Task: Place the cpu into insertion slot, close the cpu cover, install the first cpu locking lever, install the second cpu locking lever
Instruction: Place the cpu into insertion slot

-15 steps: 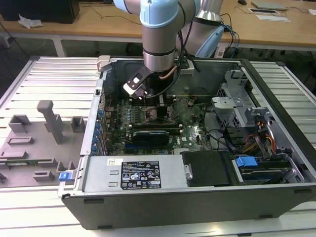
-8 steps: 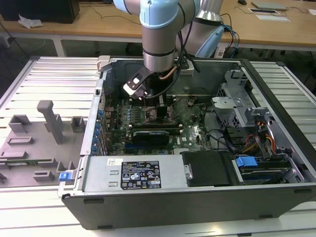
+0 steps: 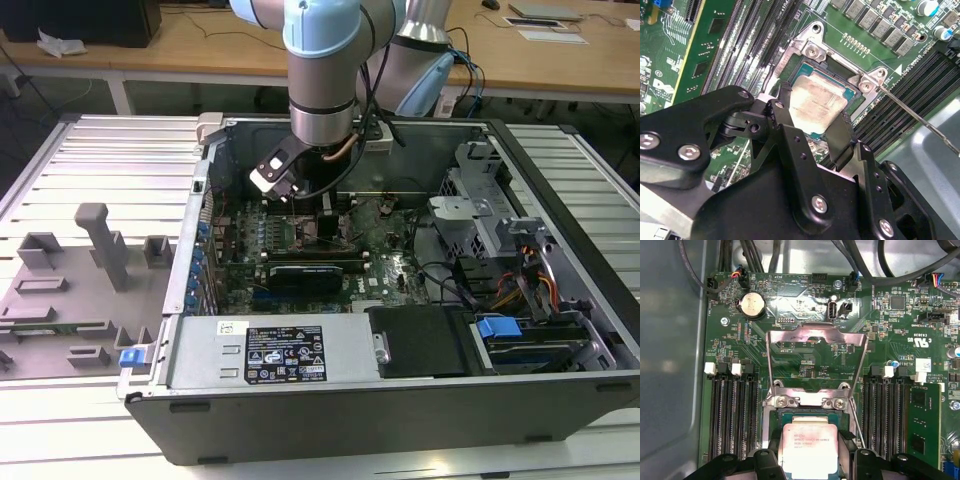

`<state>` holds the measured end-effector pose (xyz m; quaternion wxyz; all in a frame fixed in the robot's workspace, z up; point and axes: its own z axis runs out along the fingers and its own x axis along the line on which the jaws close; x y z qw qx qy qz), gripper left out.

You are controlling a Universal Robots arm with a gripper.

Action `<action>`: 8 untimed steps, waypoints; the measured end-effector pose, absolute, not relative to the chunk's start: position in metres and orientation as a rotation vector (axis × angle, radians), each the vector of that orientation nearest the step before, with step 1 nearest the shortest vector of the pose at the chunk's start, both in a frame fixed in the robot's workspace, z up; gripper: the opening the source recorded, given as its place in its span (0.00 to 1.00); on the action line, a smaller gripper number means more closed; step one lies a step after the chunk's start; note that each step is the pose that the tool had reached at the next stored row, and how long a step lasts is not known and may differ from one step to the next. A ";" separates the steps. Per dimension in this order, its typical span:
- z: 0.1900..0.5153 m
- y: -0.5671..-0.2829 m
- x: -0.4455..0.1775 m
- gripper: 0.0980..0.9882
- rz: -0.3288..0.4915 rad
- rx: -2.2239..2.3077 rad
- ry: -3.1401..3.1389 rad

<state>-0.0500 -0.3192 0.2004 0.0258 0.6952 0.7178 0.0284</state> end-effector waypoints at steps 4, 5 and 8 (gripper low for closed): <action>0.200 -0.319 -0.050 0.48 0.089 2.149 2.219; 0.200 -0.319 -0.050 0.50 0.088 2.149 2.219; 0.200 -0.319 -0.050 0.57 0.088 2.149 2.219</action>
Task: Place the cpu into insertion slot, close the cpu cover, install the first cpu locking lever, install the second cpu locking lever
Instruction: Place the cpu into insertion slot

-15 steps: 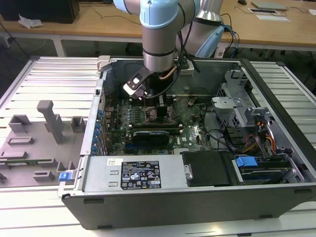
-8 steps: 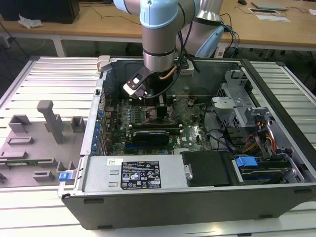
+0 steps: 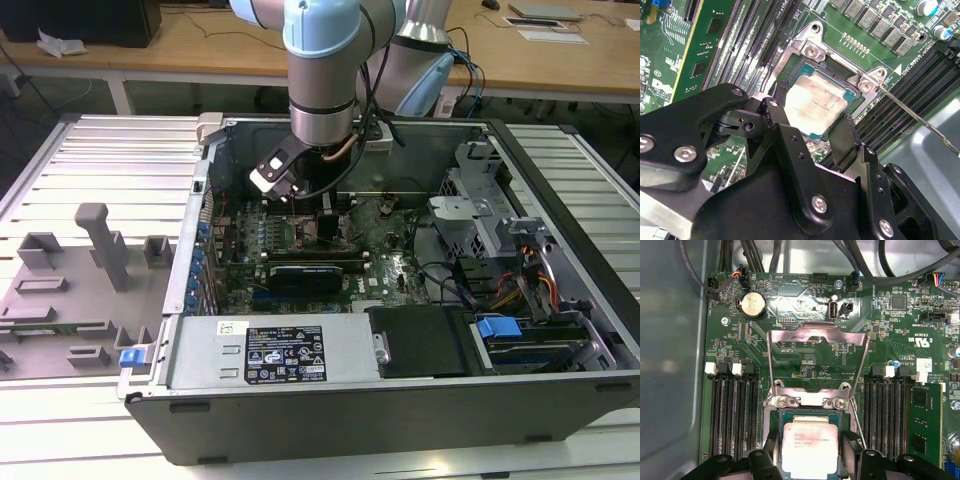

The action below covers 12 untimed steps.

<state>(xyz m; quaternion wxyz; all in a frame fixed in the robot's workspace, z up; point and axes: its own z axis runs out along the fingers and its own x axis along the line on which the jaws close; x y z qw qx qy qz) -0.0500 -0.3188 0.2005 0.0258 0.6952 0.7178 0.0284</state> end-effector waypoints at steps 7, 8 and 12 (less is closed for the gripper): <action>0.201 -0.319 -0.050 0.57 0.102 2.153 2.222; 0.201 -0.319 -0.050 0.57 0.105 2.154 2.223; 0.200 -0.319 -0.050 0.57 0.129 2.160 2.227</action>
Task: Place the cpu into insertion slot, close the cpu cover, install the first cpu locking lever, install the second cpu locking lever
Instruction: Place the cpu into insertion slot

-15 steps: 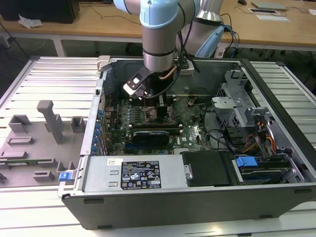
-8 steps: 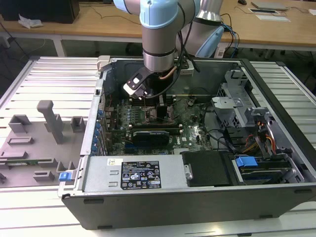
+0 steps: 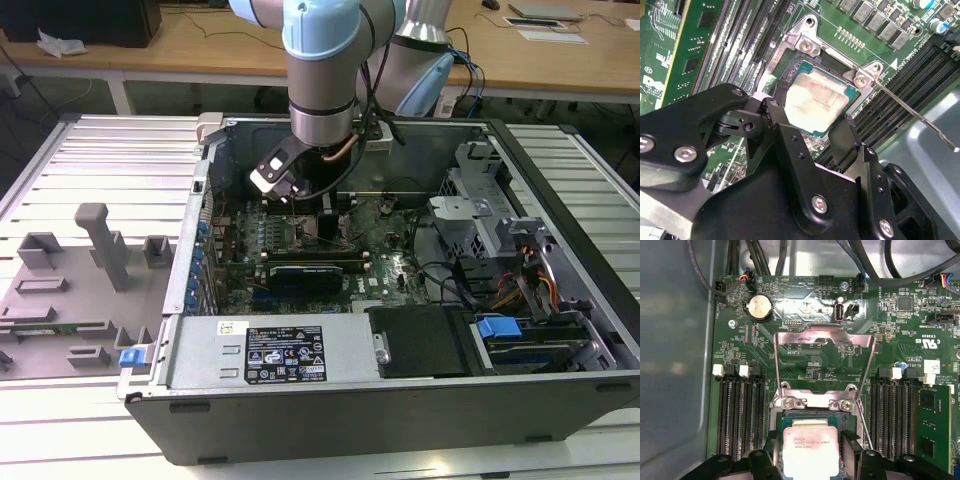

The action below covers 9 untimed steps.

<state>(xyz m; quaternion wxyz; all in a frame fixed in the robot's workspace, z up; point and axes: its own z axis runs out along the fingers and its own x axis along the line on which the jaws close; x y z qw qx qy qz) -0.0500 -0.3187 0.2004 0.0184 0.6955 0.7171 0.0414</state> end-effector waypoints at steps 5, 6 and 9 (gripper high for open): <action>0.201 -0.319 -0.050 0.57 0.124 2.157 2.225; 0.201 -0.319 -0.050 0.57 0.124 2.157 2.225; 0.200 -0.319 -0.050 0.57 0.124 2.157 2.225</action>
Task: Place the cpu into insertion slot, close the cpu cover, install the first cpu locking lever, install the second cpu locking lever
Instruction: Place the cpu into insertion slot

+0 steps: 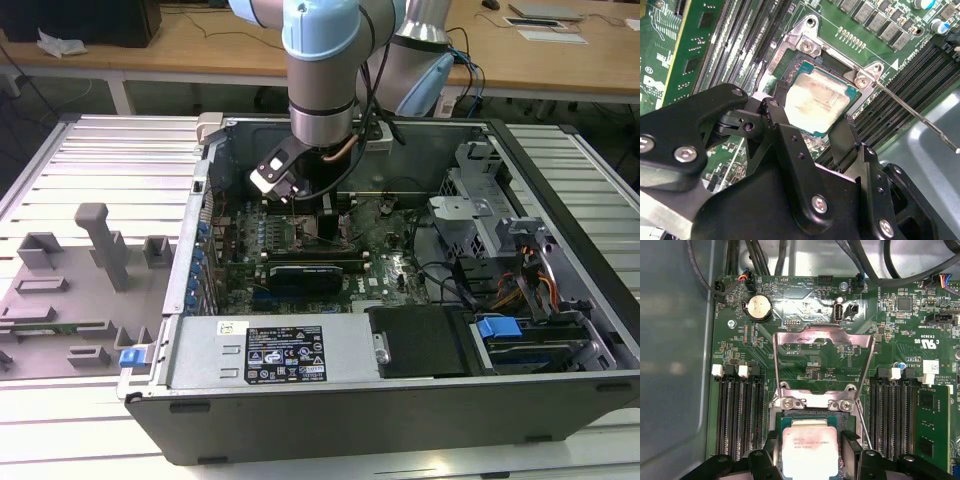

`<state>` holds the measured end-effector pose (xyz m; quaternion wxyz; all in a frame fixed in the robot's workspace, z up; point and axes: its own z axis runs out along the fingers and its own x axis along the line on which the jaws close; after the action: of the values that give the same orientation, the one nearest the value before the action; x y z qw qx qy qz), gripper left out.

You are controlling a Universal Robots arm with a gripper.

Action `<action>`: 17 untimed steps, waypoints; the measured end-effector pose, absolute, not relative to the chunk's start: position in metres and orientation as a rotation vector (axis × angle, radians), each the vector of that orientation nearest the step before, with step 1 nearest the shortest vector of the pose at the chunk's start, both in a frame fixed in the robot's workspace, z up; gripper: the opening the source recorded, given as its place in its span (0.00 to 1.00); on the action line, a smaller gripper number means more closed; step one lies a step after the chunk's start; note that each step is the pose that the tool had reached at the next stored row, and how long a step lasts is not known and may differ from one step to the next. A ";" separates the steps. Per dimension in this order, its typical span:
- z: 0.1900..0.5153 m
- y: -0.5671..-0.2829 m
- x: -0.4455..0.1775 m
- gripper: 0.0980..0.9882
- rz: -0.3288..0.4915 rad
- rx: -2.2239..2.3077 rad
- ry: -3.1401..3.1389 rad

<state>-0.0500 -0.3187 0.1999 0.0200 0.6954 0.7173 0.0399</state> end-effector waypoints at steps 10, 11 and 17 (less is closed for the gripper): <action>0.200 -0.319 -0.050 0.48 0.124 2.157 2.225; 0.200 -0.319 -0.050 0.48 0.124 2.157 2.225; 0.205 -0.319 -0.050 0.48 0.116 2.172 2.204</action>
<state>-0.0500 -0.3187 0.2047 0.0225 0.7011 0.7117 0.0374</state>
